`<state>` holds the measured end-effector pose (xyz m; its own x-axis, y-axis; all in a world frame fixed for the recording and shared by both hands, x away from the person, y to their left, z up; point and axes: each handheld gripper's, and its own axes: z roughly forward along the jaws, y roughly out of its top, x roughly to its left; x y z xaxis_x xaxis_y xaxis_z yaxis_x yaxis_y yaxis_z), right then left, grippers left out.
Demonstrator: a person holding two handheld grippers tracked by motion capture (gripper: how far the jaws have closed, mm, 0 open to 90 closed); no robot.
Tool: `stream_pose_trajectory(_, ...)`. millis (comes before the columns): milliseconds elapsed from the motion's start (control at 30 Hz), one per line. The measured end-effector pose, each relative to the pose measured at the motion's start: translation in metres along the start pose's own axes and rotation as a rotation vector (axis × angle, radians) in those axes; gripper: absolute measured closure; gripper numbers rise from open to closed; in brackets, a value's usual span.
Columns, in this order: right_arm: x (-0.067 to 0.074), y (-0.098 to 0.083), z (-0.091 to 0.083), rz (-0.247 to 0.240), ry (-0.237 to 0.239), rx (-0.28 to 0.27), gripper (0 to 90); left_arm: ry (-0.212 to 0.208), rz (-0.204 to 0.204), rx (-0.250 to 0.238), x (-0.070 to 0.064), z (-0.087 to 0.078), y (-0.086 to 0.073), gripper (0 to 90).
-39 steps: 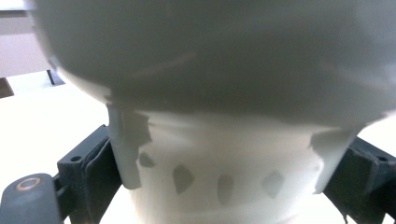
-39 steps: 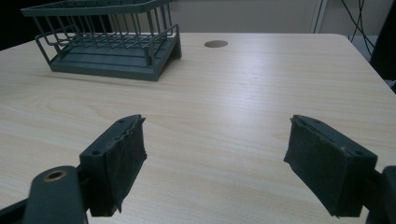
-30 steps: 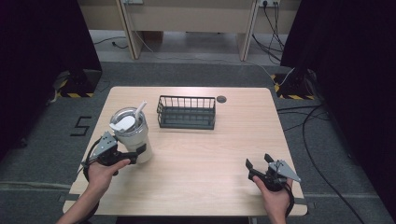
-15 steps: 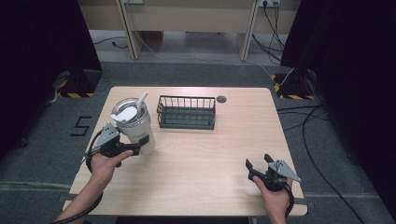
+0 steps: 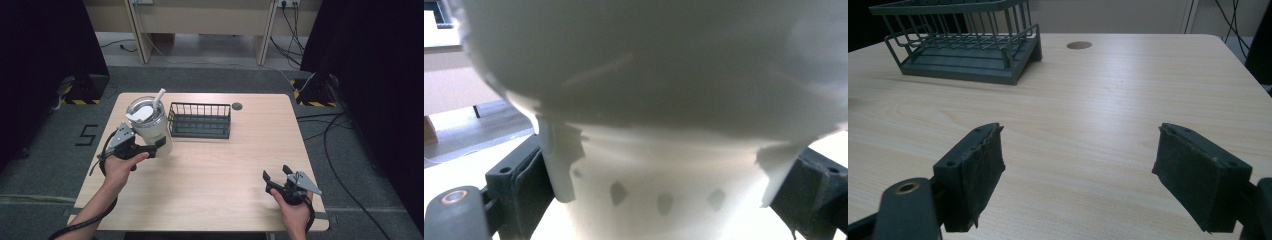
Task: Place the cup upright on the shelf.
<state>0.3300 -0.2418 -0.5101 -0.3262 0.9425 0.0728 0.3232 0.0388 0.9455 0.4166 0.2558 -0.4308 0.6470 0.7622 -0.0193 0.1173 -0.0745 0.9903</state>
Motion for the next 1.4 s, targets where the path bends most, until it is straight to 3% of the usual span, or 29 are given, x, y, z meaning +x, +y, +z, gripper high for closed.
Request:
stream_pose_trajectory(533, 0.0, 0.0, 0.0, -0.003, 0.003, -0.001, 19.9, -0.015, 0.01, -0.012, -0.003, 0.024, 0.015, 9.8)
stream_pose_trajectory(1400, 0.0, -0.001, 0.001, -0.003, 0.005, 0.002, 19.6, -0.036, 0.02, -0.019, -0.006, 0.048, 0.034, 9.8)
